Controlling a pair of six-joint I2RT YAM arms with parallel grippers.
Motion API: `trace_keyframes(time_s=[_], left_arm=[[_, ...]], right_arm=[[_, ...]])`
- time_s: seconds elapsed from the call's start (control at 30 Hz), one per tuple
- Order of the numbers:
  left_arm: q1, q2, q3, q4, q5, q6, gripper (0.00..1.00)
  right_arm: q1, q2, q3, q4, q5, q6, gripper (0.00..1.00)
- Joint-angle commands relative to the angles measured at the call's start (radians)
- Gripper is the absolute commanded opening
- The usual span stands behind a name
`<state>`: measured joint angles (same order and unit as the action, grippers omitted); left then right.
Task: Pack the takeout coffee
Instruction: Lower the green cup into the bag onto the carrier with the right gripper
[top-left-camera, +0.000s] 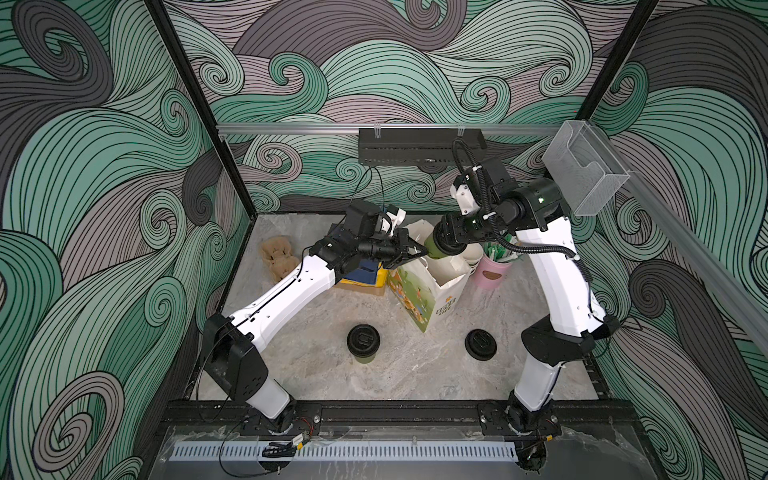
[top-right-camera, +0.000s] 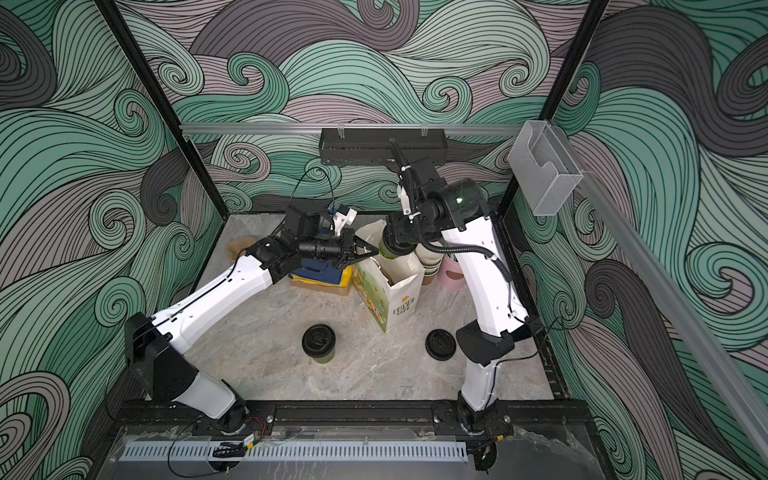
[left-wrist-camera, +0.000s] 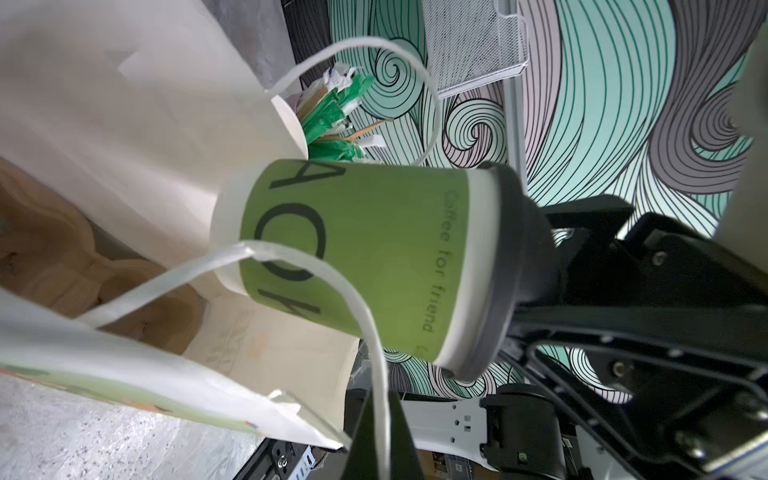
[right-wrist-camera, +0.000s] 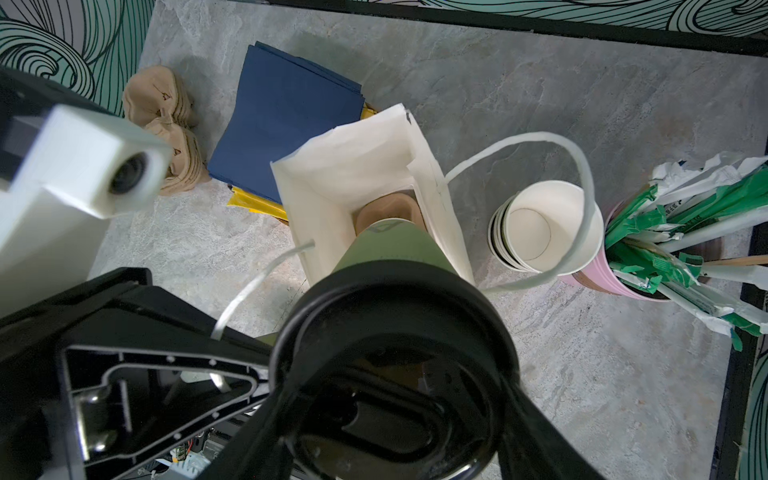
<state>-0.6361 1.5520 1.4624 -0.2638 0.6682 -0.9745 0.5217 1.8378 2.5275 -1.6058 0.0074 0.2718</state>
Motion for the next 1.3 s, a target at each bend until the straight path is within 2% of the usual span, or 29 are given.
trace_keyframes(time_s=[0.0,0.13,0.23,0.33,0.4,0.6,0.87,1.2,1.27], left_arm=[[-0.013,-0.062,-0.03,0.022,-0.038,-0.021,0.06],[-0.017,-0.117,-0.061,-0.029,-0.116,-0.005,0.32],[-0.017,-0.165,-0.064,-0.09,-0.207,0.029,0.37],[-0.012,-0.19,-0.079,-0.121,-0.289,0.048,0.38],[-0.005,-0.192,-0.076,-0.134,-0.294,0.056,0.38],[0.004,-0.161,-0.027,-0.209,-0.264,0.113,0.31],[0.033,-0.156,-0.023,-0.232,-0.236,0.139,0.19],[0.088,-0.147,0.0,-0.24,-0.192,0.197,0.01],[0.103,-0.142,-0.002,-0.249,-0.172,0.212,0.0]], right_arm=[[-0.001,-0.031,-0.005,-0.169,-0.007,-0.026,0.59],[0.019,-0.049,-0.045,-0.193,-0.012,-0.028,0.59],[0.039,-0.062,-0.097,-0.194,0.01,-0.023,0.59],[0.052,-0.062,-0.138,-0.193,0.042,-0.031,0.59],[0.057,-0.049,-0.148,-0.193,0.042,-0.051,0.59],[0.064,-0.005,-0.168,-0.176,-0.01,-0.119,0.6],[0.078,0.023,-0.188,-0.173,0.017,-0.141,0.6],[0.122,0.053,-0.193,-0.19,0.023,-0.021,0.6],[0.13,0.04,-0.218,-0.194,0.018,-0.007,0.6]])
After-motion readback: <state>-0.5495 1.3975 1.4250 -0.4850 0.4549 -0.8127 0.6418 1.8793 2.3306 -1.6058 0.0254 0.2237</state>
